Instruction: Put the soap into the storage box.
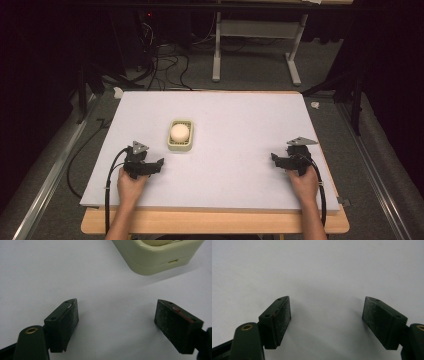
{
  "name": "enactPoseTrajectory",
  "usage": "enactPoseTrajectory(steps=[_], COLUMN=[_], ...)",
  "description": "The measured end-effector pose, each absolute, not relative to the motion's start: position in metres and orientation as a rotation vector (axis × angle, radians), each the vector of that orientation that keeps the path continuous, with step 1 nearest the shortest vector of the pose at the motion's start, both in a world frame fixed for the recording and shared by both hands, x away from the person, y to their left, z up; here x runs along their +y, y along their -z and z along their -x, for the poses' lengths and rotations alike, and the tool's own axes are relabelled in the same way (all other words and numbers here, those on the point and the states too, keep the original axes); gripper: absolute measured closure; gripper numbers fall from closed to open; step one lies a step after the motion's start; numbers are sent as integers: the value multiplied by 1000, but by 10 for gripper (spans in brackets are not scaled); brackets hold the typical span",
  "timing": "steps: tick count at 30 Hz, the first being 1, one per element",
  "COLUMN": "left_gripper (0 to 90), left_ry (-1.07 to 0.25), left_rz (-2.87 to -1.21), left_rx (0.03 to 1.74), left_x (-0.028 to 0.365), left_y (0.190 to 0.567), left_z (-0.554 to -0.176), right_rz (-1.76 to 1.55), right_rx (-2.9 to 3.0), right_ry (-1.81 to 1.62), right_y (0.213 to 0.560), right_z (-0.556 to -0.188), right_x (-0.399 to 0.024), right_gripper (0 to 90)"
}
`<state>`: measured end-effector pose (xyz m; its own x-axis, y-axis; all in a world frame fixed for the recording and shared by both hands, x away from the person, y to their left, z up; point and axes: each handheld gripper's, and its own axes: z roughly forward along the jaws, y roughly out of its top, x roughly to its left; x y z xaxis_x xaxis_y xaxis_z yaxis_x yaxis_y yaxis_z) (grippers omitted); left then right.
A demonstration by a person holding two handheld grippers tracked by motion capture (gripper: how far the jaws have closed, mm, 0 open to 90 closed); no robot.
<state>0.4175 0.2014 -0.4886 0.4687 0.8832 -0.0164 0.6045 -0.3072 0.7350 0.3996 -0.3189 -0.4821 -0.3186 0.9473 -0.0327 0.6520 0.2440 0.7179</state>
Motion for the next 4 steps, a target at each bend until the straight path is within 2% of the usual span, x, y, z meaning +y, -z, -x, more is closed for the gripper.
enactPoseTrajectory(steps=[4], left_gripper=[200], left_ry=[-517], left_rz=[-2031], left_rx=[1232], left_x=[202], left_y=[489], left_z=[-418], right_rz=[-1457], right_rx=[2056], right_ry=[-842], right_y=[482], right_z=[-400], right_x=[-319], right_gripper=[236])
